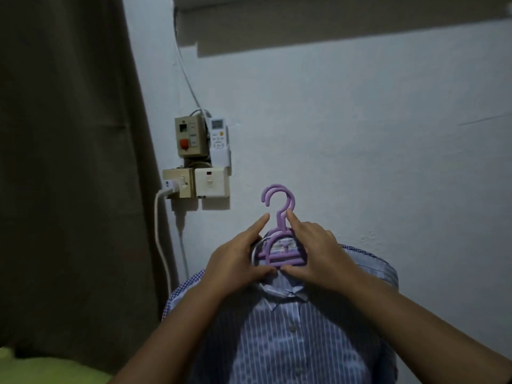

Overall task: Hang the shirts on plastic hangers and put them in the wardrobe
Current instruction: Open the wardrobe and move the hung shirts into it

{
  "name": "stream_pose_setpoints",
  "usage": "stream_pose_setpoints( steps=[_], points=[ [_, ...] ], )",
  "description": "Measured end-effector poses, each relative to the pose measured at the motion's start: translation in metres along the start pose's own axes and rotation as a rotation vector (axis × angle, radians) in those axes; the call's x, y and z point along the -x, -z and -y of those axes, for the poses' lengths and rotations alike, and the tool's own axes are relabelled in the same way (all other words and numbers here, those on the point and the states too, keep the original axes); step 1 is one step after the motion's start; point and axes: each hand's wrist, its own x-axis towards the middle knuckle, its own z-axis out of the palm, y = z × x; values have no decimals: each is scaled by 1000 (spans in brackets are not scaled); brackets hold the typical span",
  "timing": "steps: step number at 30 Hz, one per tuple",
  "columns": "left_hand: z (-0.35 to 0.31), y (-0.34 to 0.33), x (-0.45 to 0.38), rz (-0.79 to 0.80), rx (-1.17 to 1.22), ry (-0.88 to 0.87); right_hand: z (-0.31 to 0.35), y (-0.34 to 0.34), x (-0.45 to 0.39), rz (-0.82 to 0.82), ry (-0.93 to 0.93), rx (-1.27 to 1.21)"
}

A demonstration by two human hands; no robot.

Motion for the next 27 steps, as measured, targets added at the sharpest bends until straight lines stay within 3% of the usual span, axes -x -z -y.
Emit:
stream_pose_setpoints(
  steps=[6, 10, 15, 22, 27],
  points=[
    [-46, -40, -33, -51, 51, -197, -39, 73, 64, -131, -122, -11],
    [-95, -63, -56, -29, 89, -282, -76, 128, 126, -180, -197, 249],
    [-182, -87, -85, -10, 181, -415, -115, 208, 191, -88, -272, 646],
    [-319, -130, -110, 25, 371, -578, -140, 328, 267, -112, -341, 946],
    [-419, -160, -114, 163, 528, -679, -139, 404, 334, -118, -428, 1141]
  ],
)
